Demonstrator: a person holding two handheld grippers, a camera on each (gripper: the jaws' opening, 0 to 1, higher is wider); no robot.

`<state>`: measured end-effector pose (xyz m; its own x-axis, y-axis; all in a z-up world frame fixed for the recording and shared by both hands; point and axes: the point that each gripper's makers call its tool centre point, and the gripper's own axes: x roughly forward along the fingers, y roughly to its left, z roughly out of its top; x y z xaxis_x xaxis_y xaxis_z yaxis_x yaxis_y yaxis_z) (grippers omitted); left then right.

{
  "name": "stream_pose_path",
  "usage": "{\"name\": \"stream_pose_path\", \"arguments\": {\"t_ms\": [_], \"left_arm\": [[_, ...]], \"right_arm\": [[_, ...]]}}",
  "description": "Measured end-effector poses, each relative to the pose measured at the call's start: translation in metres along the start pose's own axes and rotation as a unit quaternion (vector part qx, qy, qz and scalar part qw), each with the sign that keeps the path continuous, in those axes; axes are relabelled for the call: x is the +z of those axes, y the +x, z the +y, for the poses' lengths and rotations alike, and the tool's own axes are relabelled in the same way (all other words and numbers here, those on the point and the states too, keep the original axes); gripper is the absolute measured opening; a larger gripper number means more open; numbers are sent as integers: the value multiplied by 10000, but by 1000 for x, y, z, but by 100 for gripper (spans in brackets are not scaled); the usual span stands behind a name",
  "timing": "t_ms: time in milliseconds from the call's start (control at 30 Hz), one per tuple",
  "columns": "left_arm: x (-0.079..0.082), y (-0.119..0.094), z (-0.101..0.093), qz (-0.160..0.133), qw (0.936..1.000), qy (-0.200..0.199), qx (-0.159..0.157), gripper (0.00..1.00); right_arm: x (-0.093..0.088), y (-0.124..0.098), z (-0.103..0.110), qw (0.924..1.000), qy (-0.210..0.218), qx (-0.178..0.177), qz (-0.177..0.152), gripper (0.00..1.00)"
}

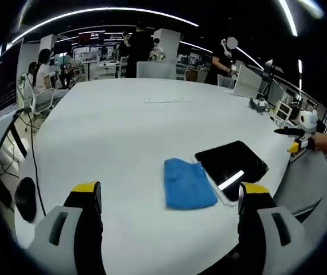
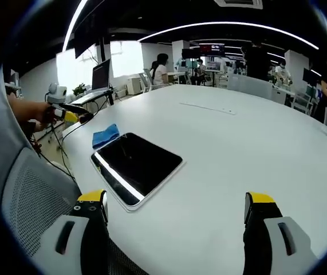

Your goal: Wipe the mirror surface with the cleaning cloth until all visible marks leave the cleaned area.

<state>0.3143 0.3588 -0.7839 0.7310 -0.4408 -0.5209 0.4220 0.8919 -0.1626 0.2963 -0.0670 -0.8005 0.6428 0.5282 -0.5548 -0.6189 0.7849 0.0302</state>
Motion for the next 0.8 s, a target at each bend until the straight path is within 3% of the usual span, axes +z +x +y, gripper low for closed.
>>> {"name": "stream_pose_path", "arguments": {"t_ms": [100,333,800], "left_arm": [[-6,-2,-2,33,9999,98,-35,99],[3,4,-5,-127,9998,53,-135,99],[-2,4,-9,135,9993,294,-199,99]], "right_arm": [[-2,1,1,9999,-98,8,-29,98],[-7,2,2,9999,-45,-3,122,98],[-17,2,2,9996,6,22,278,99]]}}
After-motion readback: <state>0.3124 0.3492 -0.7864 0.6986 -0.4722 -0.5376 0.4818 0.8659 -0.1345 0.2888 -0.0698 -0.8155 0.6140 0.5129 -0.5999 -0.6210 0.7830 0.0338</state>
